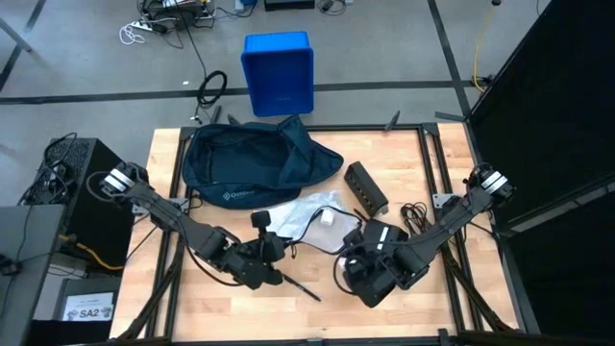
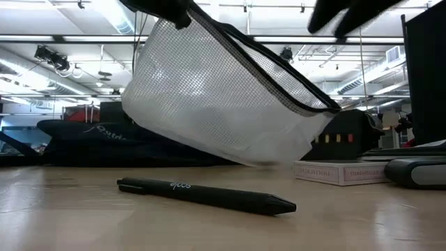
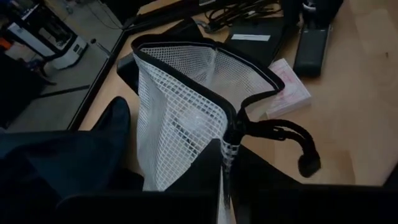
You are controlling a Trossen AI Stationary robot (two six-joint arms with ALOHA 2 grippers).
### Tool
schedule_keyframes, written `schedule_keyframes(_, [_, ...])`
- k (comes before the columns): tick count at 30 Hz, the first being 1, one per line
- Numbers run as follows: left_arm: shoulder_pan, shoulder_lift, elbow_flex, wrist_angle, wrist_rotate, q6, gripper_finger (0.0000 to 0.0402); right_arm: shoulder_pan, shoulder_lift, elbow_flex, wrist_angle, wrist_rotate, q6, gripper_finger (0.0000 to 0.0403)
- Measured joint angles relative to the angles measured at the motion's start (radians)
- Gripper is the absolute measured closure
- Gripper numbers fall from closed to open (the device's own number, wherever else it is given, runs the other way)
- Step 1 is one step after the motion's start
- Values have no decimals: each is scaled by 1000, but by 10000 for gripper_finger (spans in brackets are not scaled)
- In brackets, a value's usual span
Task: Unpack backpack
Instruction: Put the black pen into the white mesh envelope
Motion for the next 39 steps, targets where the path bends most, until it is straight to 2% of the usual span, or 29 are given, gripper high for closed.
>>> schedule_keyframes(5, [0, 0, 0, -5, 10, -13, 402, -8, 1, -101, 28, 8, -1, 200])
schedule_keyframes(8, [0, 0, 0, -8, 16, -18, 402, -28, 2, -164, 49, 49, -2, 176])
schedule_keyframes(11, [0, -4, 0, -9, 25, -18, 402, -63, 2, -224, 65, 120, -9, 162])
schedule_keyframes(14, [0, -16, 0, -8, 29, -17, 402, -114, 2, -272, 99, 126, -17, 160])
schedule_keyframes(16, [0, -31, 0, 2, 38, -17, 402, -150, 2, -296, 106, 126, -18, 172])
schedule_keyframes(18, [0, -48, 0, 6, 43, -17, 402, -178, 3, -305, 115, 133, -14, 204])
schedule_keyframes(20, [-1, -65, 0, 3, 46, -21, 402, -198, 3, -300, 117, 141, -7, 257])
schedule_keyframes(23, [-1, -92, 0, -25, 83, -52, 402, -206, 3, -263, 115, 144, -16, 363])
schedule_keyframes(24, [-1, -102, 0, -33, 96, -67, 402, -205, 3, -248, 115, 145, -21, 382])
schedule_keyframes(32, [-16, -176, 0, -81, 94, -123, 402, -157, 3, -69, 76, 179, -75, 402])
schedule_keyframes(39, [-16, -314, 0, -96, 87, -120, 402, -128, -1, 127, -6, 242, -138, 403])
